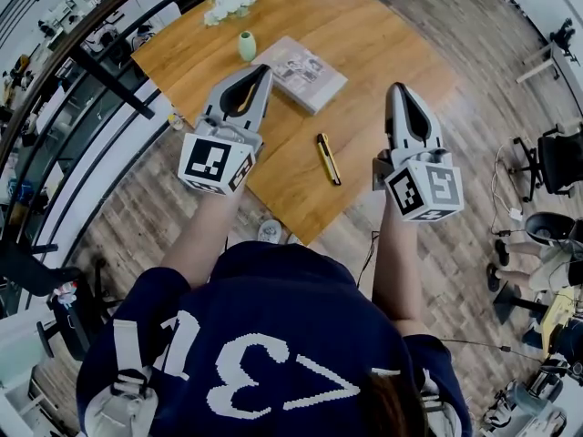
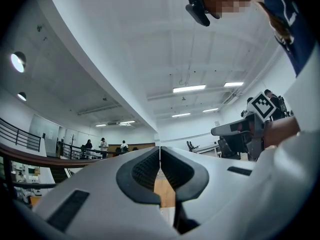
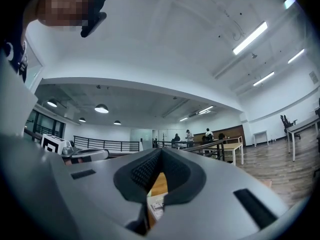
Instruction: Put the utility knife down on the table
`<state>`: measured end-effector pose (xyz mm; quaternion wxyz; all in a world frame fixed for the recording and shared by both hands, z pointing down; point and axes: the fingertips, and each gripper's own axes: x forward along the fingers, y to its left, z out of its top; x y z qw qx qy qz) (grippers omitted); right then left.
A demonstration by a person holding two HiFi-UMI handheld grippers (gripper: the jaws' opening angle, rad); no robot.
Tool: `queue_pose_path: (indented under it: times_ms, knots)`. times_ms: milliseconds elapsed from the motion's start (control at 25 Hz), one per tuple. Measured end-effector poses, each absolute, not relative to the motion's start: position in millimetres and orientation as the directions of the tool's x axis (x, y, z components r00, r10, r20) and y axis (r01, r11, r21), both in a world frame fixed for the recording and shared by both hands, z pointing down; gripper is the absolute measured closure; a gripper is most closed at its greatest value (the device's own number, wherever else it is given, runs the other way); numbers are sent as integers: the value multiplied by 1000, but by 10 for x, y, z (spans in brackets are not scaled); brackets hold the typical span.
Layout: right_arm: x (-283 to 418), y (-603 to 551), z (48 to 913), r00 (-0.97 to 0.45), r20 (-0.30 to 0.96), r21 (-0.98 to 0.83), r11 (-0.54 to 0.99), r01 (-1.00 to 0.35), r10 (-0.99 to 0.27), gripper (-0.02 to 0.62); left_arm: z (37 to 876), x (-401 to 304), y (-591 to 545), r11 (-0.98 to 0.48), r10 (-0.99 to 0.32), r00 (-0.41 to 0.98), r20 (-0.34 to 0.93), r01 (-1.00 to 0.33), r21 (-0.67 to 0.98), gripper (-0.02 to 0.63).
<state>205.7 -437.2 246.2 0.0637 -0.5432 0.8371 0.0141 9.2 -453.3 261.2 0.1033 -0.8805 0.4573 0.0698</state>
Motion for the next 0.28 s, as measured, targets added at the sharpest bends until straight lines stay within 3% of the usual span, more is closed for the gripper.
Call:
queue_pose_path:
  times_ms: [280]
  knots:
    - [2217, -4401, 2472, -404, -134, -50, 413, -909, -905, 572, 2653, 268, -4593, -564, -789, 576, -212, -817, -119, 588]
